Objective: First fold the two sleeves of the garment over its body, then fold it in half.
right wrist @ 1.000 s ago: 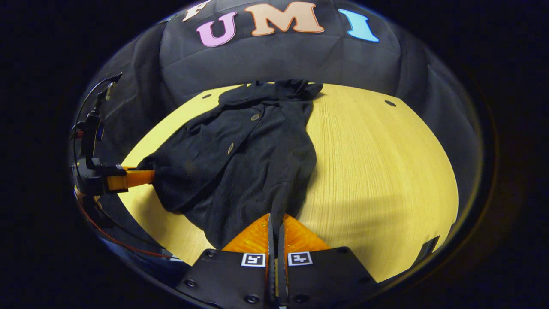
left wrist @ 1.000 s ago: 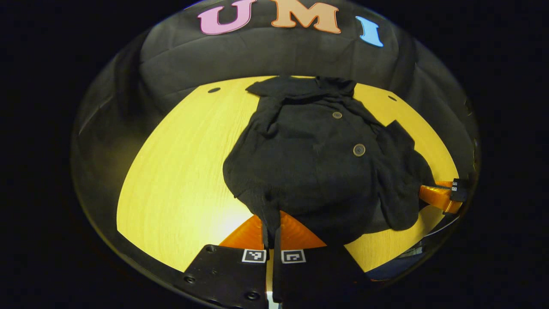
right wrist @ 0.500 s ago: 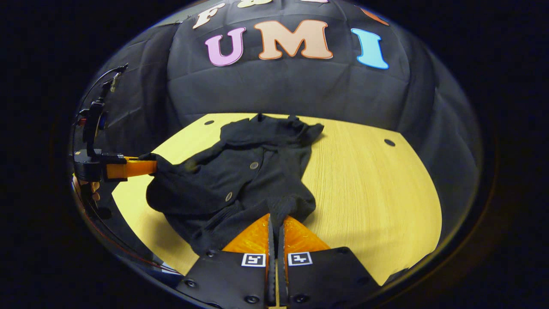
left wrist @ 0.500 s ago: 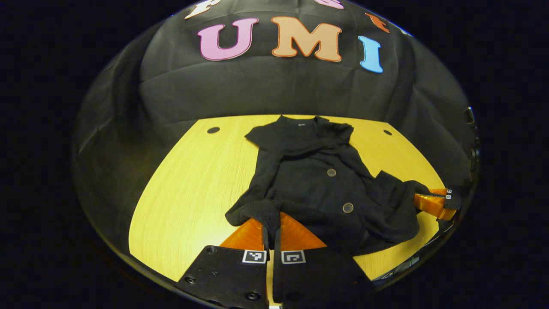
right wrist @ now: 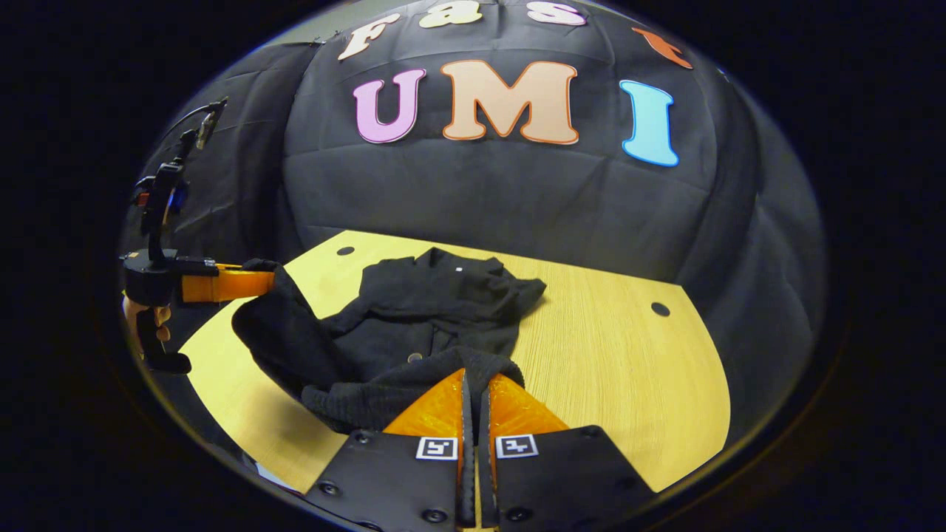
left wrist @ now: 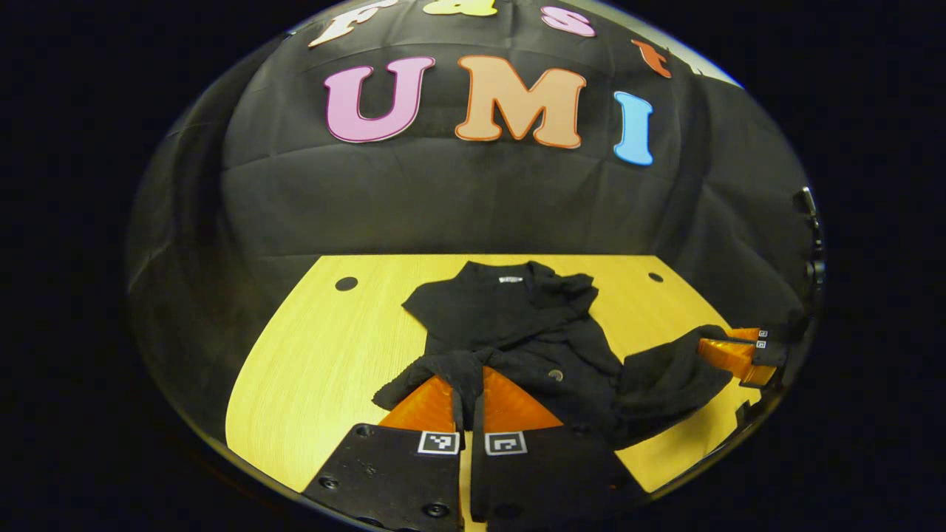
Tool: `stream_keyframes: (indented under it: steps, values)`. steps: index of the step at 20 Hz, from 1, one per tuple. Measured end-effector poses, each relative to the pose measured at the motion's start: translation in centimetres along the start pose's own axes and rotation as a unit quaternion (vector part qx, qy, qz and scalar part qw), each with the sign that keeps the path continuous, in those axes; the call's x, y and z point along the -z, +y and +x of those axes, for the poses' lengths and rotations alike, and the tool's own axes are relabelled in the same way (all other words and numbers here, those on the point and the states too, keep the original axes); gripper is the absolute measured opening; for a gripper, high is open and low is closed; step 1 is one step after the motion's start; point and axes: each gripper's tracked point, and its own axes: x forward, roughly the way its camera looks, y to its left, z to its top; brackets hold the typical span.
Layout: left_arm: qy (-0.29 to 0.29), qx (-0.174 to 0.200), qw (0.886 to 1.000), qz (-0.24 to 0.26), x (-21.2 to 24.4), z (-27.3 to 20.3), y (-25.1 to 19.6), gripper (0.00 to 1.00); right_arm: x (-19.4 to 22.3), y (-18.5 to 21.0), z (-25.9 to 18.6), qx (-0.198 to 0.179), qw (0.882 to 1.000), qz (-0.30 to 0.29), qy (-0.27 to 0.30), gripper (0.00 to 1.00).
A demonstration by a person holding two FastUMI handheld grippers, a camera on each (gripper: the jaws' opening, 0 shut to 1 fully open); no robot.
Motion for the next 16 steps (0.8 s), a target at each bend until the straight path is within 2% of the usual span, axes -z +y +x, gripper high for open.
stream_keyframes:
  steps: [7, 9, 11, 16]
  values:
    - [-0.035, 0.007, 0.999, 0.015, -6.5, 3.0, 0.7, 0.0, -7.4, -2.1, 2.7, 0.023, 0.999, -0.01, -0.048, 0.05]
    - [-0.044, 0.004, 0.999, 0.022, -8.2, 4.2, 0.9, 0.0, -9.6, -3.0, 3.8, 0.032, 0.998, -0.015, -0.06, 0.07]
    - [-0.048, -0.004, 0.998, 0.027, -9.5, 5.9, 1.3, 0.0, -11.8, -3.6, 5.2, 0.036, 0.997, -0.011, -0.071, 0.04]
    - [-0.042, -0.017, 0.999, 0.001, -11.5, 10.7, 2.6, 0.0, -15.1, -5.2, 10.0, 0.038, 0.997, 0.0, -0.068, 0.05]
